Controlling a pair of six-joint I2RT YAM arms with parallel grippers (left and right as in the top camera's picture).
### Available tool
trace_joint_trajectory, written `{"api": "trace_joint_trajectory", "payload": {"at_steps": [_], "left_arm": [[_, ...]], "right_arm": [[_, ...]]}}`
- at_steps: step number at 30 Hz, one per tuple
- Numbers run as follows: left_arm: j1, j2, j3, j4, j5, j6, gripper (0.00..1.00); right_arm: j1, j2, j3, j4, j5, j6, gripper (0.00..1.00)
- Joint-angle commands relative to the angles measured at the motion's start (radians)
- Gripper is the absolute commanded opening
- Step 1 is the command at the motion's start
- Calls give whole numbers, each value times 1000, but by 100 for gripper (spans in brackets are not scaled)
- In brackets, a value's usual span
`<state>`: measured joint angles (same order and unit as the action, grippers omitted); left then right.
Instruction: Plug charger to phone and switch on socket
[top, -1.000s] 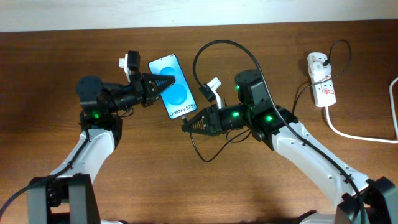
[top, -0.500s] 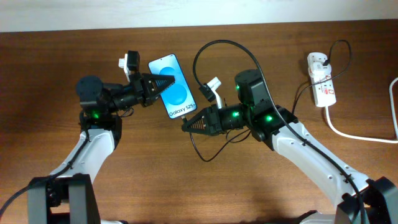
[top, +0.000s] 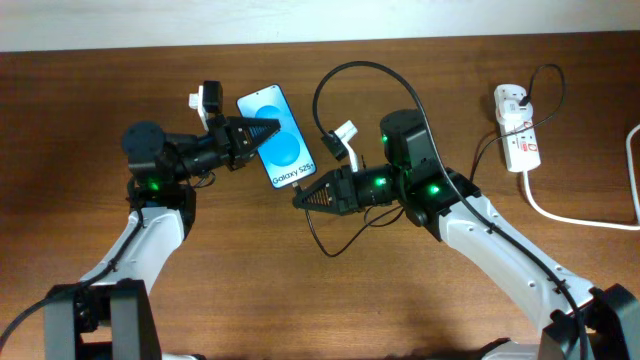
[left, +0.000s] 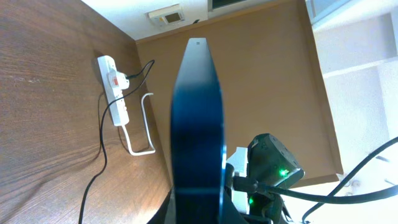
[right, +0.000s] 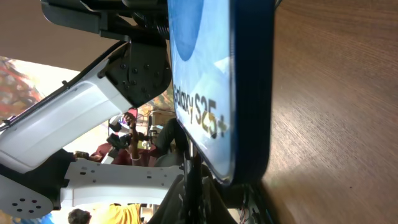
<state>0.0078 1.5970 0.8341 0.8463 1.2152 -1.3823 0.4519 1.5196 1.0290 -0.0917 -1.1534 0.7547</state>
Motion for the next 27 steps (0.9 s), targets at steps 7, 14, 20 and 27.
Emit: {"api": "trace_joint_trajectory", "payload": {"at_steps": [7, 14, 20, 27], "left_arm": [[2, -2, 12, 10, -4, -8, 0], [2, -2, 12, 10, 0, -8, 0], [2, -2, 12, 10, 0, -8, 0], [2, -2, 12, 10, -7, -8, 0]], "right_arm": [[-7, 7, 2, -2, -17, 24, 4], [-9, 7, 2, -1, -16, 24, 4], [-35, 7, 2, -1, -6, 24, 4], [-45, 7, 2, -2, -8, 21, 4]]}}
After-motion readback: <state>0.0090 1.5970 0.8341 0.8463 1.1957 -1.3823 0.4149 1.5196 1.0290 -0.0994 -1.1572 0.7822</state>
